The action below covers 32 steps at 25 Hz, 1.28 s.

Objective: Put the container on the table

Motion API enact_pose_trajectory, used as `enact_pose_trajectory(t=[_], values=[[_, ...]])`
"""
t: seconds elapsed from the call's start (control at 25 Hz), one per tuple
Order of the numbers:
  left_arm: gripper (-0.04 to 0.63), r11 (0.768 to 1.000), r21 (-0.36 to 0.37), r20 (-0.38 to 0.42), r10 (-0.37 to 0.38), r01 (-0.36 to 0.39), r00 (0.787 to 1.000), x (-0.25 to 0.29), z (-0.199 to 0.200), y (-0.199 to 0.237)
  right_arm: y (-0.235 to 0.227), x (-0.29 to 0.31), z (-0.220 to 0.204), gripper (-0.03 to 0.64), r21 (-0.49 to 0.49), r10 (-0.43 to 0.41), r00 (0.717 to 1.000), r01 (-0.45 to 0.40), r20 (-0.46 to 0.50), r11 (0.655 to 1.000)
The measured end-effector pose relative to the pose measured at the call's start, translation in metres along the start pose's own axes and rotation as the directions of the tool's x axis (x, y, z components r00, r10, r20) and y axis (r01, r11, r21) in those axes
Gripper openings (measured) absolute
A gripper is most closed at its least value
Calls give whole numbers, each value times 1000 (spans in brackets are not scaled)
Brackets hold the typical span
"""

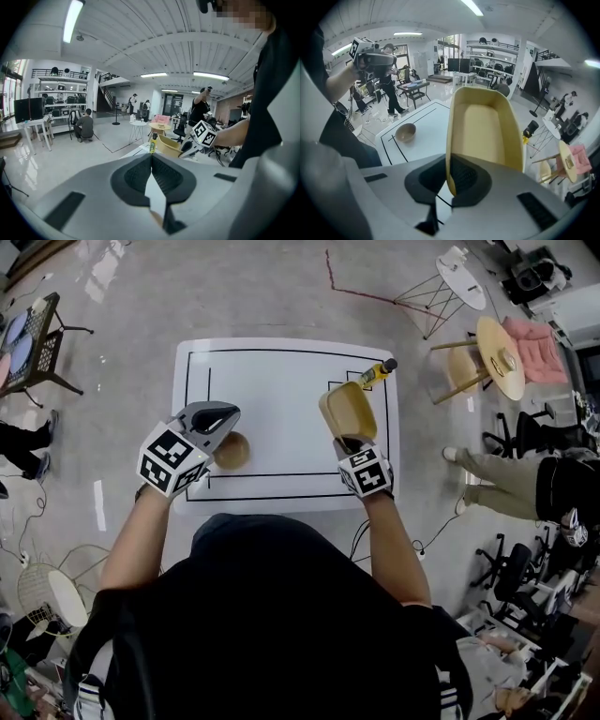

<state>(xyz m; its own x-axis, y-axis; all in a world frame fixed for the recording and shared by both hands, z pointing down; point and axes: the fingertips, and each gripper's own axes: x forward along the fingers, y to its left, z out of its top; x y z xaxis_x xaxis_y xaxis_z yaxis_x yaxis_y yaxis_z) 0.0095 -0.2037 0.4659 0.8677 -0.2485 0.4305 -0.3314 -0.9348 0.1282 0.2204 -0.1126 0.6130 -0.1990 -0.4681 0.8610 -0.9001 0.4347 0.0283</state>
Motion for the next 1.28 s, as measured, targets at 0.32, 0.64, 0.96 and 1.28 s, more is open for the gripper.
enact_pose_trajectory(t=[0.32,0.64,0.96,1.28], values=[[8,1000,-5,-2,4,-4,1000,4,-4,0,-2,21,-8,9,-18,18,999,-18,-31,1000],[8,999,-15,-1,33,-33,999,-1,-9,12,-4,42,-12,9,-26,30,998,-31,-53,999],[8,999,-28,2,43,-43,999,1,-12,22,-1,63,-22,9,-39,45,994,-49,-96,998],[8,999,-26,-4,44,-44,999,6,-13,30,6,90,-33,9,-57,65,989,-73,-133,996]])
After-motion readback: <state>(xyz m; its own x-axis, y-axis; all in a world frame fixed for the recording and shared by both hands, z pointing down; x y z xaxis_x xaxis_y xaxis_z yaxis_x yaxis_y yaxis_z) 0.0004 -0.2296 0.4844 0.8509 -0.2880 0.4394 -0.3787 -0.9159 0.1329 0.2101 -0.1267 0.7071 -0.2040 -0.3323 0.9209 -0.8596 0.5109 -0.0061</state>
